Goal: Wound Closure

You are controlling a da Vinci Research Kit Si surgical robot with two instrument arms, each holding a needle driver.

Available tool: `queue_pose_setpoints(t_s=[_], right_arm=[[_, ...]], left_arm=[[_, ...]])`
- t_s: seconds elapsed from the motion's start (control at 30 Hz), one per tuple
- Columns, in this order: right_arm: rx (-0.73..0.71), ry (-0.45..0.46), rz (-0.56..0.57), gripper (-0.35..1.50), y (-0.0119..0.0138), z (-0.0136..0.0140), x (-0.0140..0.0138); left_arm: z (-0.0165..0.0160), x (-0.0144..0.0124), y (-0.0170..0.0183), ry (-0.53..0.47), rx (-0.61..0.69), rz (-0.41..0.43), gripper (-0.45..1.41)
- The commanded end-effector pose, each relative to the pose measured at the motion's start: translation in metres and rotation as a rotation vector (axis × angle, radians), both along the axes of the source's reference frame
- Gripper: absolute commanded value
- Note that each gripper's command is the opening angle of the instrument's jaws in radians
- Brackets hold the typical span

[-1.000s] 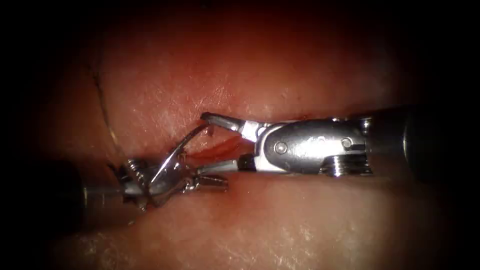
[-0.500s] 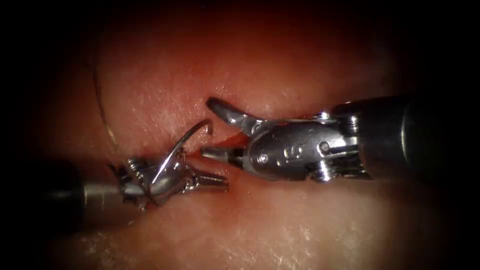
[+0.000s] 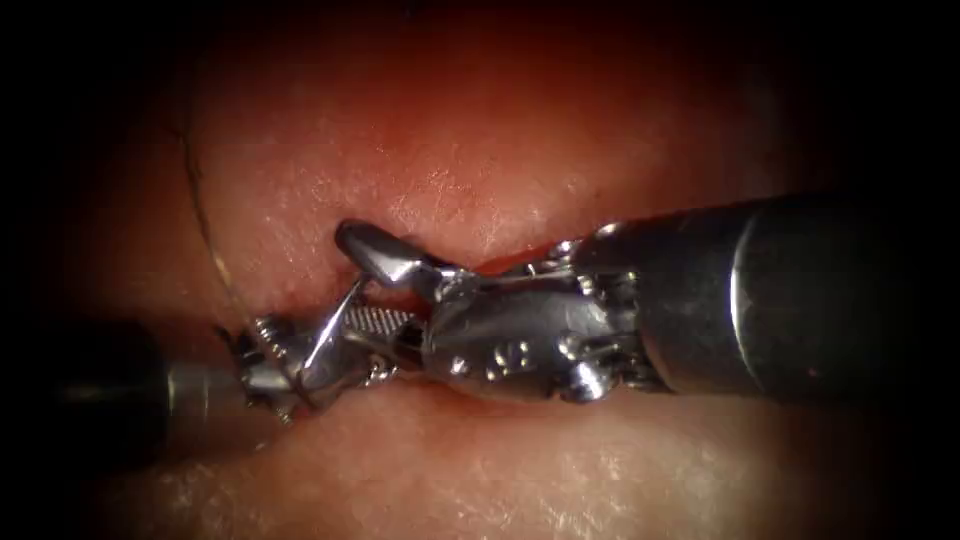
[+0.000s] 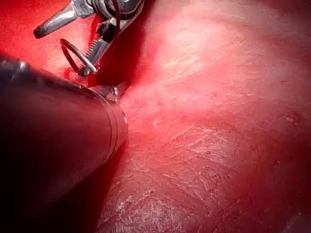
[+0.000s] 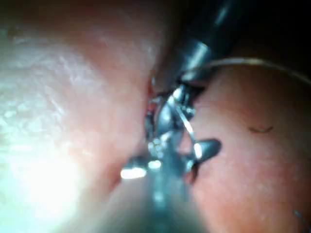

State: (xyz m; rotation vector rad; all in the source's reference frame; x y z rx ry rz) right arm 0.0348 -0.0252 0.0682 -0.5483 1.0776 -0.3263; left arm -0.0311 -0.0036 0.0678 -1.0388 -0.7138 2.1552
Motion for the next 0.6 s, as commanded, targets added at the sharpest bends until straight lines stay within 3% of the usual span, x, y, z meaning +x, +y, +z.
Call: queue_pose_setpoints(t_s=[0.03, 0.6], right_arm=[[-0.021, 0.001, -0.012, 0.91, -0.0006, 0.0001, 0.0012], [-0.076, -0.09, -0.014, 0.83, 0.0002, 0.0015, 0.0005]], left_arm=[[0.0007, -0.0006, -0.0004, 0.0, 0.003, 0.003, -0.08], [0.0008, -0.0007, -0.0005, 0.0, 0.003, 0.005, -0.08]])
